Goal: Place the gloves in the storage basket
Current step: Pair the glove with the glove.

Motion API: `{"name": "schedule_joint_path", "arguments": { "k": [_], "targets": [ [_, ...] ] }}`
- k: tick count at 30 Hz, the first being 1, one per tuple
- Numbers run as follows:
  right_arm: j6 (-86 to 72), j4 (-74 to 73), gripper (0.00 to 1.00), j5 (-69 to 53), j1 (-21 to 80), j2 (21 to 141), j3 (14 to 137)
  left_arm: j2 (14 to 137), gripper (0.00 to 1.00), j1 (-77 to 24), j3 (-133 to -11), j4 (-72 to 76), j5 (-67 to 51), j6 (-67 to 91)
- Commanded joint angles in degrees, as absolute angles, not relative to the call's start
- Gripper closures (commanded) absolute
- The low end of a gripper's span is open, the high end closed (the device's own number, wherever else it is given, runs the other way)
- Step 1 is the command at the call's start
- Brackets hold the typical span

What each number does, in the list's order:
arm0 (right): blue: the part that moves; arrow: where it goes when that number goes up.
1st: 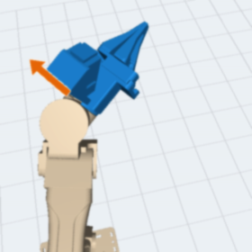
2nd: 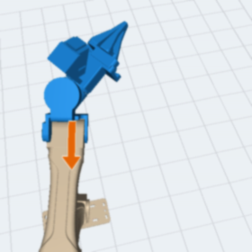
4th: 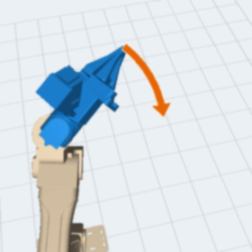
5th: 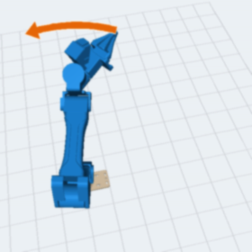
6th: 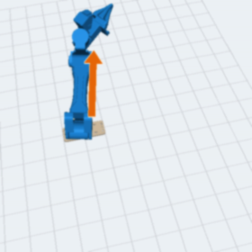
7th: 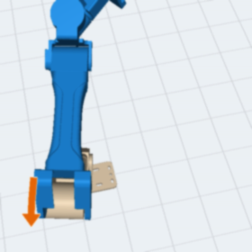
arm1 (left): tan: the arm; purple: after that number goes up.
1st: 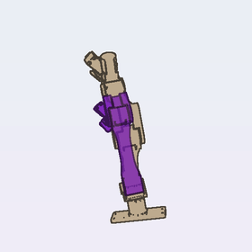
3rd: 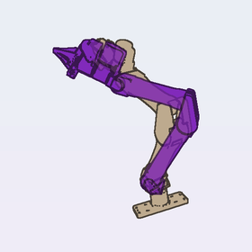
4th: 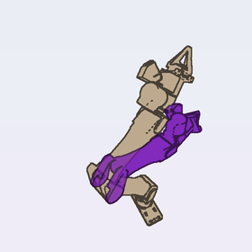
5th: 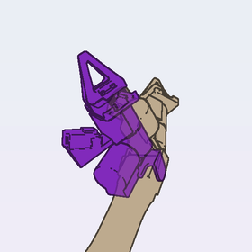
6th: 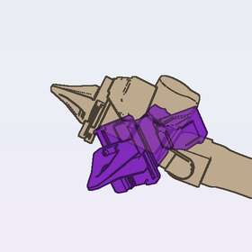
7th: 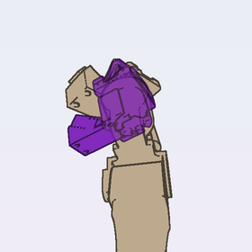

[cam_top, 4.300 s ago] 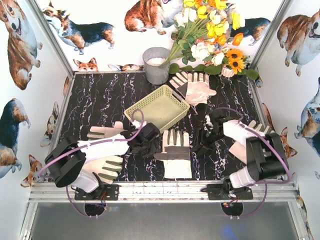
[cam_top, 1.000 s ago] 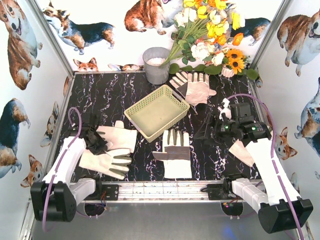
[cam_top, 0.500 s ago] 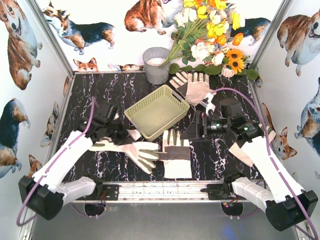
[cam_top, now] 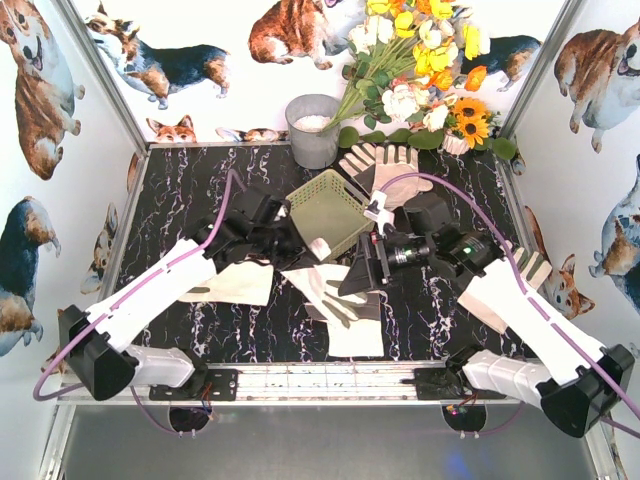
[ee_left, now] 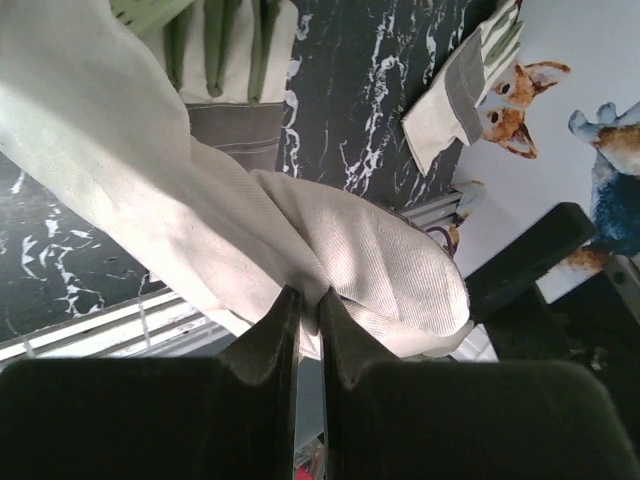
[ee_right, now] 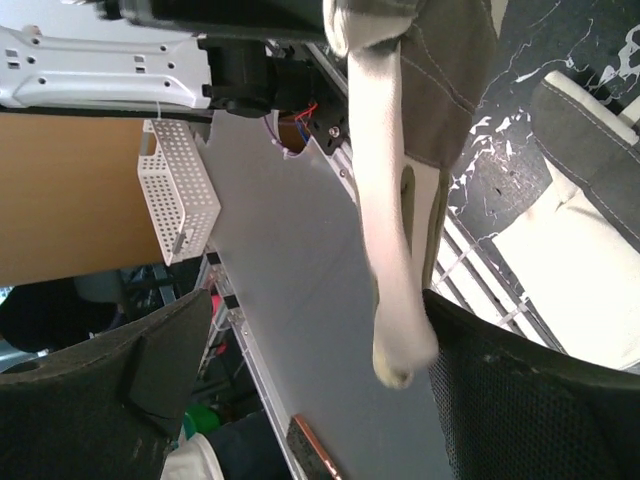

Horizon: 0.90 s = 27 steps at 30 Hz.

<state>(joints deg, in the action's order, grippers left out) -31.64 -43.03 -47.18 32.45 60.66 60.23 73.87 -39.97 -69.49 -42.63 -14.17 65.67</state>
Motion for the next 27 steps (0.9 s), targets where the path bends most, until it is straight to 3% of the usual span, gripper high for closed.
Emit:
{"name": "schedule_joint_path", "arguments": {
  "k": [1, 3, 8, 9, 13, 17, 21, 27],
  "targets": [
    [-31.06, -41.44, 0.18, -45.1, 34.06, 62.21, 63.11, 75.32, 1.0, -42.45, -72.7, -38.84, -13.35, 67.18],
    [-31.29, -41.44, 0.28, -45.04, 34.34, 62.89, 63.3, 75.49, 1.0, -43.24, -72.86, -38.69, -12.64, 67.64],
    [-33.18, -41.27, 0.99, -41.22, 34.45, 61.53, 63.5, 73.76, 1.0, -43.82, -71.56, -37.24, -10.34, 68.71],
    [-33.22, -41.84, 1.0, -39.9, 34.39, 61.12, 63.65, 73.06, 0.97, -43.78, -71.2, -37.13, -9.49, 68.62],
    [-33.36, -43.41, 1.0, -37.21, 34.37, 59.92, 64.62, 68.95, 0.58, -43.77, -70.43, -36.85, -4.84, 66.78],
    [-28.67, -45.94, 1.0, -40.78, 34.32, 60.08, 67.98, 64.87, 0.34, -43.47, -70.69, -36.54, -1.75, 61.76],
    [-20.72, -52.52, 1.0, -46.43, 34.3, 62.01, 71.97, 63.32, 0.18, -42.87, -71.66, -36.16, -4.48, 53.06],
    [-11.44, -58.11, 1.0, -52.95, 34.36, 61.52, 74.33, 66.27, 0.07, -42.41, -75.0, -37.53, -15.41, 39.17]
  ]
}}
